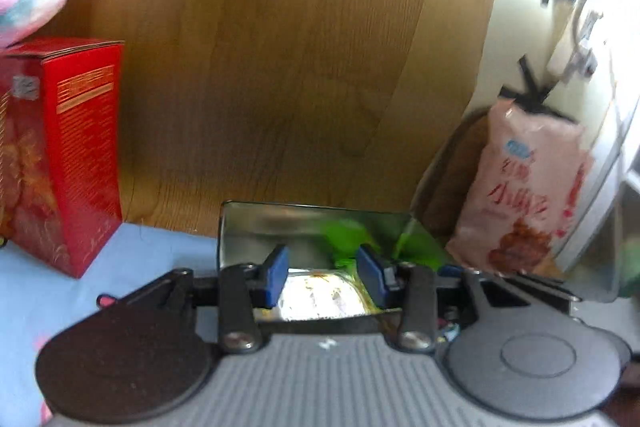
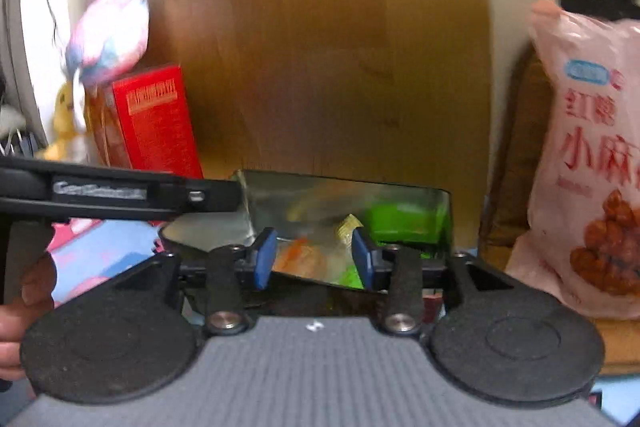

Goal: Organize snacks

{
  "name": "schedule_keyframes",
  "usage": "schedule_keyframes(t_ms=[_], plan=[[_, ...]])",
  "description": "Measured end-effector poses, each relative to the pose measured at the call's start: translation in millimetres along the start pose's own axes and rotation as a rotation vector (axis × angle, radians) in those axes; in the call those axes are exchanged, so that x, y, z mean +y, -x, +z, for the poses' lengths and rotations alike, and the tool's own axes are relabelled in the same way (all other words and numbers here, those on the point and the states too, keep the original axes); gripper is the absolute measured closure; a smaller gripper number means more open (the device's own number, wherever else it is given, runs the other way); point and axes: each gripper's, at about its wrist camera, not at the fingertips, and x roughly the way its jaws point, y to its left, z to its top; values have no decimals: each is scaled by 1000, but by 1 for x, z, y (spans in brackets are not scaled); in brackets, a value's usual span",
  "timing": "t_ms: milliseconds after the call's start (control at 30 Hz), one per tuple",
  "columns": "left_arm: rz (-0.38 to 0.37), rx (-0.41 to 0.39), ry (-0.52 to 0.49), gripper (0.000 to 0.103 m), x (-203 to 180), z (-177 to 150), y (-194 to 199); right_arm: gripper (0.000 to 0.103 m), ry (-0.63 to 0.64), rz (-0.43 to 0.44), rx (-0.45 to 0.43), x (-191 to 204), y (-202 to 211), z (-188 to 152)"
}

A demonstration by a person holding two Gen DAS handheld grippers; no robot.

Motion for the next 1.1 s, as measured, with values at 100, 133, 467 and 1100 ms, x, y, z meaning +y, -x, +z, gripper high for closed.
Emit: schedule_keyframes(t_ms=[100, 133, 467, 1100], plan=[[-50, 4, 35, 60, 10, -14, 27, 59, -61, 66, -8, -8, 30, -13], [-69, 13, 45, 59, 14, -22, 35, 58, -73, 81, -3, -8, 41, -22], [-144, 124, 146, 58, 33, -92, 78, 91, -78, 26, 74, 8, 73, -81], [-154, 148, 155, 49, 56, -123, 134, 68, -75, 239, 141, 53, 92, -94]])
